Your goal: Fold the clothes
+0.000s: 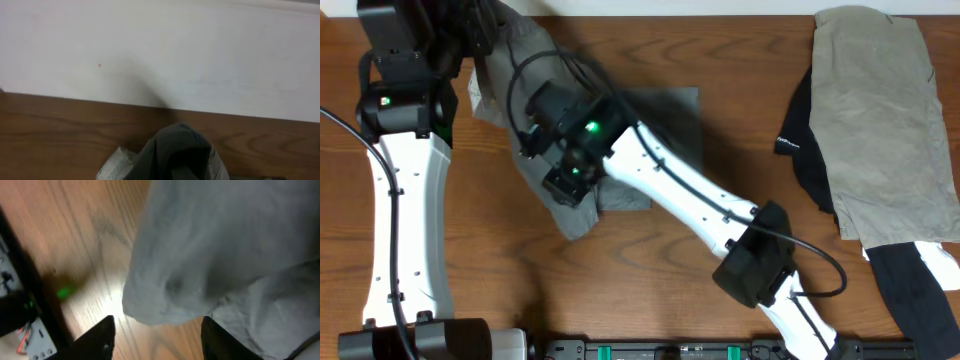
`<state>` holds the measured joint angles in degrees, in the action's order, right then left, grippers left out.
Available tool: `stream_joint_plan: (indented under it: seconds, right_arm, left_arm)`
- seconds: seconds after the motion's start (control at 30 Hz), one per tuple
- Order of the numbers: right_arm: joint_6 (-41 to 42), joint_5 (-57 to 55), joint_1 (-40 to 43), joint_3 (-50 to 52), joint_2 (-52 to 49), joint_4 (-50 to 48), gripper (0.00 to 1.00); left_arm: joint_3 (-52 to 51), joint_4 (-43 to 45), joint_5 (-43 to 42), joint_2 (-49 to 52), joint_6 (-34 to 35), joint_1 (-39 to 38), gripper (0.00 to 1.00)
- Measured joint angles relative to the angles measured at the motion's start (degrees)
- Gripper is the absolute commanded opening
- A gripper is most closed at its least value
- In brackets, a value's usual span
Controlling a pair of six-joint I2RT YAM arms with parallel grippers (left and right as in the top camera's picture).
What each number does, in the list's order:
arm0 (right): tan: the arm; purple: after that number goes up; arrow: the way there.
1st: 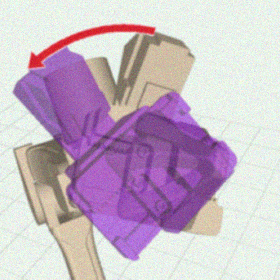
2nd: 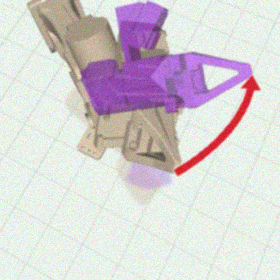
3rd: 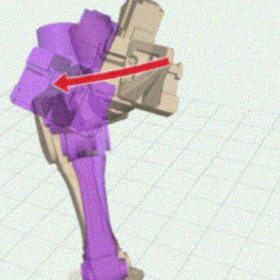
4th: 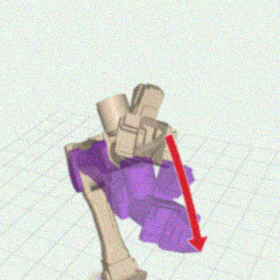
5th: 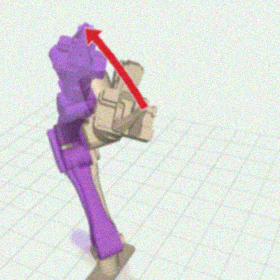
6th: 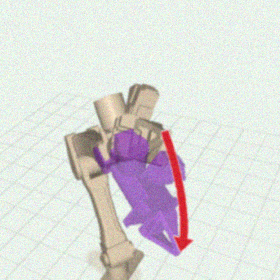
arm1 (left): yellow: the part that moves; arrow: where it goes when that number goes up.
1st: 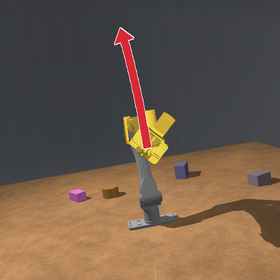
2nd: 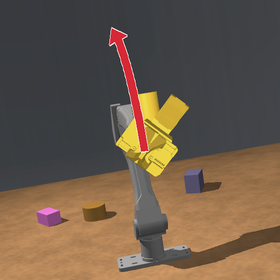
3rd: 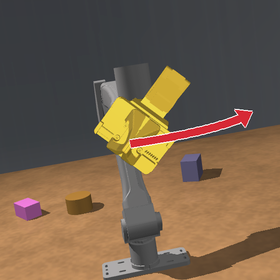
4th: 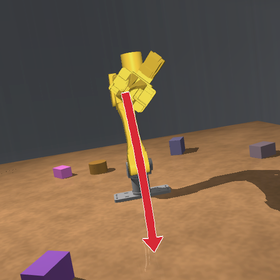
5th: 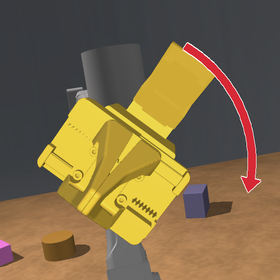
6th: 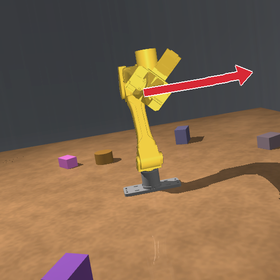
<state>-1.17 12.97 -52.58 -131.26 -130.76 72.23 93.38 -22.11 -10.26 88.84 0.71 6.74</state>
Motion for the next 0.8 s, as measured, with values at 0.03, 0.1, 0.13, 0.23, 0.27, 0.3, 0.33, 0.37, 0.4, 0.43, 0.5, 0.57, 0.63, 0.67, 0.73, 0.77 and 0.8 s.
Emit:
stream_joint_plan:
  seconds: [0.03,0.1,0.13,0.23,0.27,0.3,0.33,0.37,0.4,0.43,0.5,0.57,0.63,0.67,0.73,0.77,0.8]
  right_arm:
    - [1.0,-0.9,-0.3,0.2,0.0,-0.9,0.66]
    - [3.1,-3.3,-1.1,2.2,0.4,-4.0,0.71]
    - [4.0,-4.2,-1.4,3.3,0.6,-5.3,0.74]
    - [6.6,-7.9,-3.3,9.0,1.1,-11.6,0.82]
    - [7.2,-9.2,-4.3,10.9,1.1,-13.3,0.86]
    - [7.7,-10.2,-5.1,12.0,1.0,-13.9,0.88]
    - [8.2,-11.5,-6.1,13.1,1.0,-14.7,0.89]
    - [8.3,-12.3,-6.8,13.6,1.0,-15.1,0.91]
    - [8.5,-13.2,-7.6,13.9,1.0,-15.6,0.91]
    - [8.7,-14.2,-8.4,13.9,1.0,-16.3,0.92]
    - [8.9,-15.5,-9.2,13.9,1.0,-17.3,0.92]
    - [9.4,-16.9,-9.5,14.4,1.1,-18.9,0.92]
    - [10.0,-18.4,-9.5,15.5,1.1,-20.9,0.92]
    - [10.4,-19.3,-9.5,16.4,1.1,-22.0,0.93]
    - [11.2,-20.7,-9.4,18.2,1.0,-23.0,0.93]
    - [11.5,-21.3,-9.4,18.8,0.9,-23.2,0.93]
    - [11.7,-21.9,-9.4,19.2,0.8,-23.5,0.93]
  left_arm:
    - [0.0,-0.2,0.0,0.0,0.0,0.3,0.06]
    - [0.0,-0.7,0.0,0.0,0.0,1.0,0.06]
    - [0.0,-0.9,0.0,0.0,0.2,1.2,0.06]
    - [0.0,-1.8,0.0,0.0,0.5,2.2,0.06]
    - [0.0,-2.1,0.1,0.0,0.6,2.4,0.06]
    - [0.0,-2.1,0.2,0.0,0.6,2.5,0.06]
    - [0.0,-2.2,0.2,0.0,0.6,2.6,0.06]
    - [0.0,-2.2,0.2,0.0,0.6,2.6,0.06]
    - [0.0,-2.2,0.2,0.0,0.6,2.6,0.06]
    - [0.0,-2.2,0.2,0.0,0.7,2.6,0.06]
    - [0.0,-2.2,0.2,0.0,0.7,2.6,0.06]
    - [0.0,-2.2,0.2,0.0,0.8,2.6,0.06]
    - [0.0,-2.3,0.2,0.0,0.8,2.6,0.06]
    - [0.0,-2.4,0.2,0.0,0.8,2.6,0.06]
    - [0.0,-2.8,0.2,0.0,0.8,2.6,0.06]
    - [0.0,-3.0,0.2,0.0,0.8,2.6,0.06]
    - [0.0,-3.1,0.2,0.0,0.8,2.6,0.06]
